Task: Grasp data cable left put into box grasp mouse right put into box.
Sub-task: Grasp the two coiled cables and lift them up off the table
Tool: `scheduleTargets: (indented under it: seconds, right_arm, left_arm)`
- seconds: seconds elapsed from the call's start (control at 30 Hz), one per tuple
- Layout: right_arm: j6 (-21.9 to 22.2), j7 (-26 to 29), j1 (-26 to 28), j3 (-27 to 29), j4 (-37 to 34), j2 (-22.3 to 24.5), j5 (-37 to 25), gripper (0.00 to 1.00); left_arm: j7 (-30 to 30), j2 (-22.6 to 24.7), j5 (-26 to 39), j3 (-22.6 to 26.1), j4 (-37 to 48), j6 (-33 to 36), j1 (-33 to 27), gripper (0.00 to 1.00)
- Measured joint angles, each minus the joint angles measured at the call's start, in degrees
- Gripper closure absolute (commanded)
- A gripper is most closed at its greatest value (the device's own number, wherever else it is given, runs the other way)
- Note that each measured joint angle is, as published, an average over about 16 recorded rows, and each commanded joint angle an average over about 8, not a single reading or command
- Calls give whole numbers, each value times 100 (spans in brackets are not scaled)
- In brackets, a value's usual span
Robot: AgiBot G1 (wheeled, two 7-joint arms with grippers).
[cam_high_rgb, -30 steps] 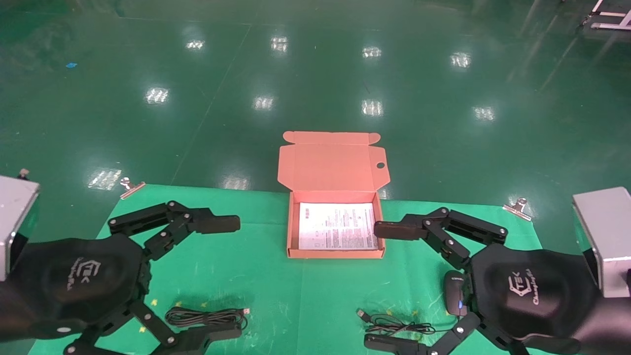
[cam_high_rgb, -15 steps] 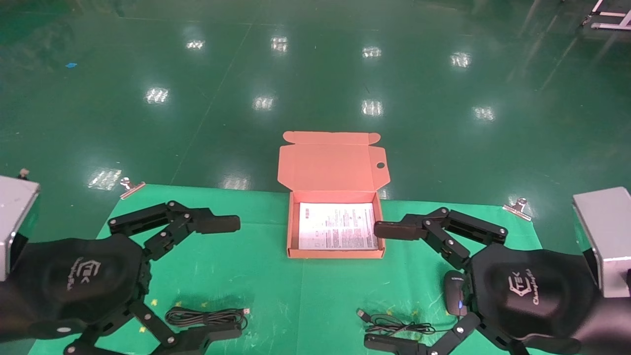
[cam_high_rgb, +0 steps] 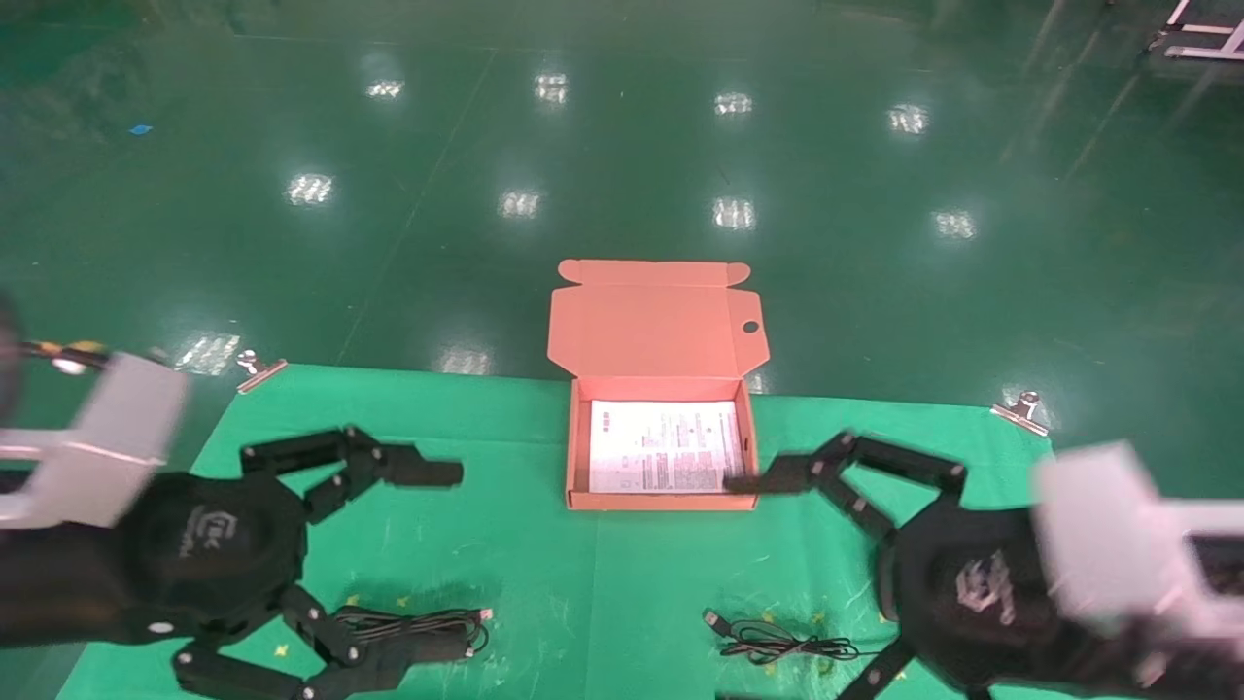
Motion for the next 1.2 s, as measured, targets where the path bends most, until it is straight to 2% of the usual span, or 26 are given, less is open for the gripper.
scheduleTargets:
  seconds: [0.2, 0.37, 0.57, 0.8, 1.0, 1.2]
  right_arm:
    - [-63, -928, 557, -520, 92, -192, -1270, 0]
    - [46, -1683, 828, -980, 114, -403, -2312, 0]
    - [387, -2107, 831, -1412, 107, -664, -3343, 0]
    - [908, -1928, 549, -1730, 16, -967, -4269, 0]
    - [1334, -1450, 310, -1894, -279, -1269, -4841, 0]
    - [1653, -1065, 229, -2004, -894, -1631, -5229, 0]
  left_arm:
    - [-222, 240, 1117, 1021, 217, 159, -899, 0]
    - [-106, 578, 2066, 2011, 468, 164, -1561, 0]
    - [304, 1074, 2956, 2935, 1007, 17, -2028, 0]
    - [805, 1636, 3551, 3447, 1817, -427, -2074, 0]
    - [1143, 2045, 3879, 3582, 2480, -962, -1926, 0]
    - [1446, 2434, 4088, 3649, 3203, -1469, -1788, 0]
